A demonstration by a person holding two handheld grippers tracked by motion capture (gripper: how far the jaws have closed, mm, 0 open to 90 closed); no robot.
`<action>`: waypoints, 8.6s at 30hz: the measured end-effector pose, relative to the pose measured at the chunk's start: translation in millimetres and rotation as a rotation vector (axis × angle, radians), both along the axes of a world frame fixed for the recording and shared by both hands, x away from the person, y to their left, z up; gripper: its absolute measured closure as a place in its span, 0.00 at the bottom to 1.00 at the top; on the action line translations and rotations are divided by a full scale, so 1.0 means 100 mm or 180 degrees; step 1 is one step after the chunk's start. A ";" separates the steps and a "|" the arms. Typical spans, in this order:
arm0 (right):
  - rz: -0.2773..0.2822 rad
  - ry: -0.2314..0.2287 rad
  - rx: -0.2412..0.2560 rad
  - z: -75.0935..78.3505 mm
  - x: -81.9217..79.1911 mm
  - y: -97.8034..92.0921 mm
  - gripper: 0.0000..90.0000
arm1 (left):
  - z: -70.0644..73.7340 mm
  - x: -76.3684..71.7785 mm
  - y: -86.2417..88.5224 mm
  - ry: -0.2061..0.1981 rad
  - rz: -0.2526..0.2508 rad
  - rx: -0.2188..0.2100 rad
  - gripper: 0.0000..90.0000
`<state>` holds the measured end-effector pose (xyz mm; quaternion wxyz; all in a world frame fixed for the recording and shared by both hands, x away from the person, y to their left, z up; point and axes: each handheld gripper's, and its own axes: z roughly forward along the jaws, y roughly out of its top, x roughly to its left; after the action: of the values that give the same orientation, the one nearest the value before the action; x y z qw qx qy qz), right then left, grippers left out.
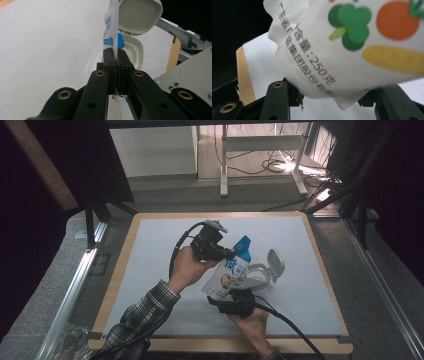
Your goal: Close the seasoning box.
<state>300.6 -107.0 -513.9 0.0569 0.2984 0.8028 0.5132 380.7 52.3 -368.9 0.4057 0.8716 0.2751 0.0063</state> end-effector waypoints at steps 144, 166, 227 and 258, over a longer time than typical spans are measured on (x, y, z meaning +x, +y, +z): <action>-0.0511 0.0183 -0.0704 0.03 -0.15 -1.20 0.89 | -1.45 -0.87 1.36 -0.0528 0.0828 -0.0112 0.21; -0.0812 0.0122 -0.0608 0.28 0.05 -1.59 0.96 | -1.82 -0.97 1.45 -0.0245 0.1058 0.0231 0.10; -0.0657 -0.0123 -0.0425 0.91 0.45 -1.42 0.99 | -1.84 -1.01 1.38 -0.0375 0.1075 0.0424 0.10; -0.0942 -0.0139 -0.0539 0.61 0.37 -1.75 0.85 | -1.84 -1.01 1.38 -0.0370 0.1079 0.0416 0.10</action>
<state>337.6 -282.2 -453.3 0.1741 0.3963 0.7890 0.4361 280.0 190.1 -552.6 0.3566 0.8355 0.3930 0.1428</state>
